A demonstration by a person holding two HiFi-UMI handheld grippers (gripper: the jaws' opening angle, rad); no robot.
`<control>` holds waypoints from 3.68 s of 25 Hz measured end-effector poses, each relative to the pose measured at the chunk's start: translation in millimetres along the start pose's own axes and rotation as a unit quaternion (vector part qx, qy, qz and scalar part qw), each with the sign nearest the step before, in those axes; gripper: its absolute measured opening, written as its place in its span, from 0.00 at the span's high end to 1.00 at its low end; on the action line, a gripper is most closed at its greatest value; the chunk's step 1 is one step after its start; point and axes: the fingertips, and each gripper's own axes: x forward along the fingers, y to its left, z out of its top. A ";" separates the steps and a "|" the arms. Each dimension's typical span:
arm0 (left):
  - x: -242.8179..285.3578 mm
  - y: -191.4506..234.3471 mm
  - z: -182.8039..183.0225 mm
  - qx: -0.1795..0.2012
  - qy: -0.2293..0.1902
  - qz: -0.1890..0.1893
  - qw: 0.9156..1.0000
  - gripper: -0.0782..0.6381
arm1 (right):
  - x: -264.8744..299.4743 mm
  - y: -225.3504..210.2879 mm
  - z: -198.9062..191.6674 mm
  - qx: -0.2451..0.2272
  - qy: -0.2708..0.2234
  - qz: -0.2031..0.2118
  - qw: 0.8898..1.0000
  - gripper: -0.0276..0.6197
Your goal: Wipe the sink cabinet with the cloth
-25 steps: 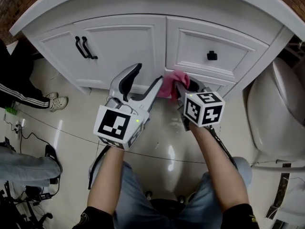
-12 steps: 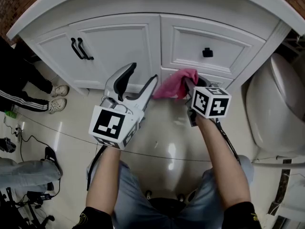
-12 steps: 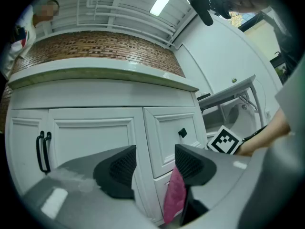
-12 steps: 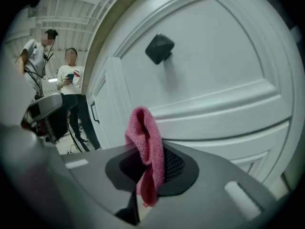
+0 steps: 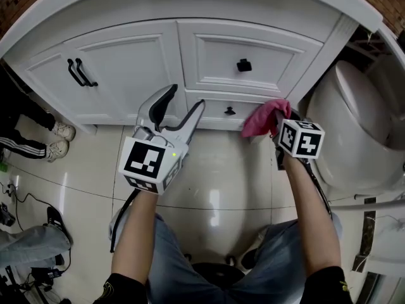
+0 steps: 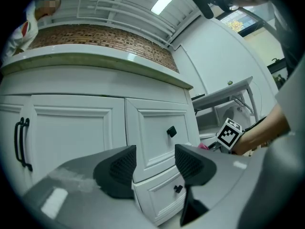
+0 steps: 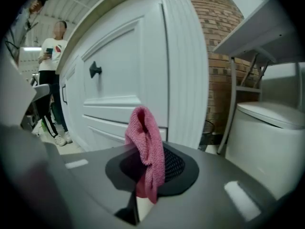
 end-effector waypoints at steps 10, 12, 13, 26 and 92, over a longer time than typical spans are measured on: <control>-3.0 12.7 -0.6 -0.008 -0.002 0.018 1.000 0.54 | 16.8 107.8 -8.4 -0.038 -0.001 0.132 0.990 0.90; -7.5 19.2 0.3 -0.008 -0.003 0.027 1.000 0.54 | 23.9 149.0 -6.6 -0.044 -0.010 0.175 0.984 0.90; -9.6 22.3 0.5 -0.008 -0.003 0.030 1.000 0.54 | 28.1 166.3 -6.3 -0.044 -0.014 0.190 0.981 0.90; -40.9 60.6 8.1 -0.014 -0.007 0.072 0.997 0.54 | 81.6 220.1 -21.3 0.004 -0.013 0.194 0.981 0.90; 18.6 3.1 -3.5 -0.012 0.010 0.004 1.000 0.54 | 20.1 -23.7 -58.5 -0.078 0.056 -0.022 0.995 0.90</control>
